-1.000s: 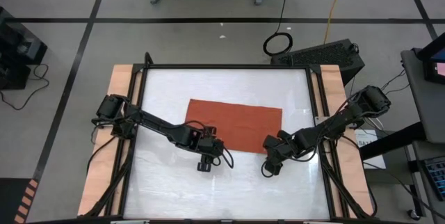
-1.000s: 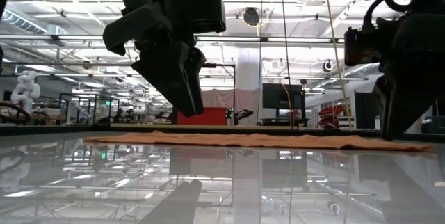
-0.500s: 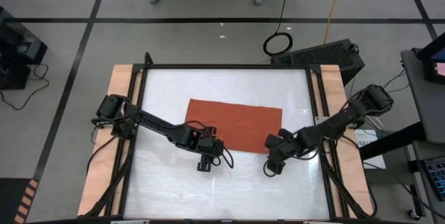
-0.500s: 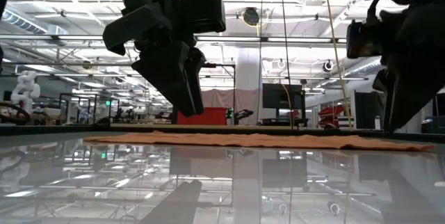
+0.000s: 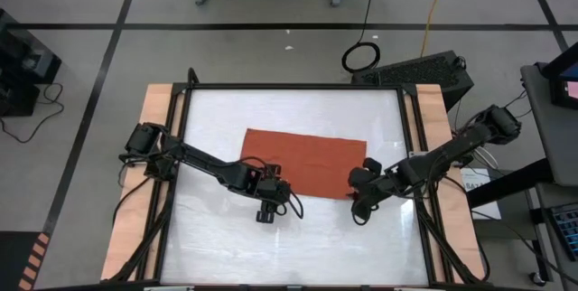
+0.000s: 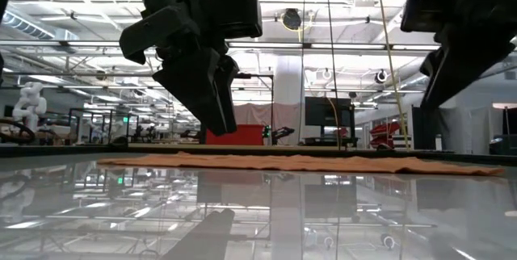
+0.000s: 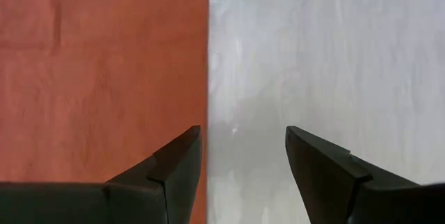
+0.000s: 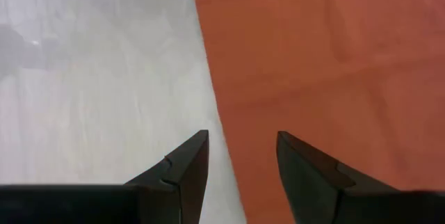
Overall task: Roll towel into tight, uniform cylinder
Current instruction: Roll the kitchen towel
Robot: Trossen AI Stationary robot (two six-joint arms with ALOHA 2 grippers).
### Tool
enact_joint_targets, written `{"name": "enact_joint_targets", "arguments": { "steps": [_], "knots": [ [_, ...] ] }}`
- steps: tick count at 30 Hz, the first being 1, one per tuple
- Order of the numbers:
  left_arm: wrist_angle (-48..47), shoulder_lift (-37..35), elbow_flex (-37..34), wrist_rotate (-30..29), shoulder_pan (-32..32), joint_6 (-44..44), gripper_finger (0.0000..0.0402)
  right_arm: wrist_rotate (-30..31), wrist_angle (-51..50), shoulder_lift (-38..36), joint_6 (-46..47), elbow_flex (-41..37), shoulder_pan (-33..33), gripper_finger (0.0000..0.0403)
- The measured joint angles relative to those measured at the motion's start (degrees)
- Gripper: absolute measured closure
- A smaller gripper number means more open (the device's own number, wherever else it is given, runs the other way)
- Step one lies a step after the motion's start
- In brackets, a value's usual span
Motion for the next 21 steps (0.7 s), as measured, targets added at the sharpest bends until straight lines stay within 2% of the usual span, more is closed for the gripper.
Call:
{"name": "enact_joint_targets", "arguments": {
  "steps": [5, 13, 21],
  "knots": [
    [0.57, 0.0, 0.0, -0.73, 0.02, 1.32, 0.0187, 3.63, 0.36, 0.02, -3.76, 0.0, -0.21, 0.0243],
    [3.53, 0.02, 0.0, -1.92, 0.33, 1.41, 0.0187, 3.81, 0.31, 0.02, -6.79, 0.0, -1.9, 0.0243],
    [10.58, 0.02, 0.0, -1.97, 0.33, 1.34, 0.0187, 4.05, 0.68, 0.96, -13.96, 0.0, -8.63, 0.0243]
  ]
}}
